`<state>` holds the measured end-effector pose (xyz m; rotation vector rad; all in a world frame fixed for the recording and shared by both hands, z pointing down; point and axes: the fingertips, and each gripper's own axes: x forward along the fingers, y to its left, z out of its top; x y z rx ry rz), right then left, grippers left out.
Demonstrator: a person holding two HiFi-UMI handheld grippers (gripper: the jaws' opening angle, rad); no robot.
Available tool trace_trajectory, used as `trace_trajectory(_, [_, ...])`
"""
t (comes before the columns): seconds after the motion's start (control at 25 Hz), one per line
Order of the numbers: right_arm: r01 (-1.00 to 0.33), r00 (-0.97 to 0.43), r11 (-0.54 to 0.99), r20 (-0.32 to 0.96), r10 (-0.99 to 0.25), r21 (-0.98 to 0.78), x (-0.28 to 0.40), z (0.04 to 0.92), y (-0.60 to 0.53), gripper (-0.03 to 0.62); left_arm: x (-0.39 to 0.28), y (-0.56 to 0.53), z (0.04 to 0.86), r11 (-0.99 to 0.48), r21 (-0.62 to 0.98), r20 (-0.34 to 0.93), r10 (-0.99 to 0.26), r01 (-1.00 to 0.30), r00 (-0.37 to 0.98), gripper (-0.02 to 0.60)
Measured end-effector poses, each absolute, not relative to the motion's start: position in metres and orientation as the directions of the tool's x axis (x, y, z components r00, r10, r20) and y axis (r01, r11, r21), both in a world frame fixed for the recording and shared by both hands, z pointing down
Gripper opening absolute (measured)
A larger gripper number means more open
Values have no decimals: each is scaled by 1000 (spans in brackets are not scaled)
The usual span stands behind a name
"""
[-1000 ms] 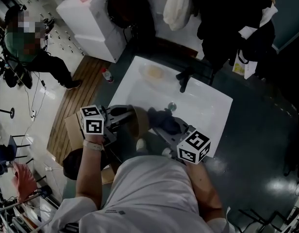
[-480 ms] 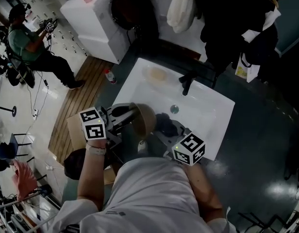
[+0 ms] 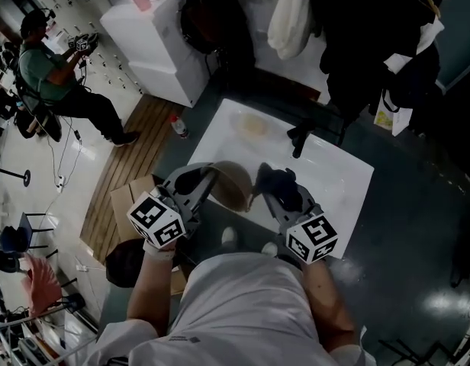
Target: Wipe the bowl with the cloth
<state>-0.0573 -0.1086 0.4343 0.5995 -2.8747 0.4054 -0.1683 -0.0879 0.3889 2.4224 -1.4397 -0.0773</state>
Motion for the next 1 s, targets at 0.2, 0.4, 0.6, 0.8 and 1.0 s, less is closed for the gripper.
trace_trajectory(0.2, [-475, -876, 860, 187, -444, -188, -42, 421, -123, 61, -172, -88, 379, -363, 199, 85, -919, -910, 385, 18])
trace_trajectory(0.4, [-525, -849, 839, 151, -506, -144, -30, 408, -129, 61, -164, -91, 387, -333, 158, 113, -929, -930, 352, 18])
trace_trajectory(0.6, [-564, -824, 817, 141, -549, -115, -21, 407, -133, 62, -156, -94, 397, -302, 148, 124, -939, -942, 320, 18])
trace_trajectory(0.8, [-602, -797, 793, 119, -592, -91, -14, 405, -136, 62, -153, -97, 406, -286, 171, 139, -941, -943, 310, 18])
trace_trajectory(1.0, [-643, -765, 761, 118, -633, -86, -10, 405, -135, 61, -155, -97, 407, -279, 196, 131, -943, -940, 307, 18])
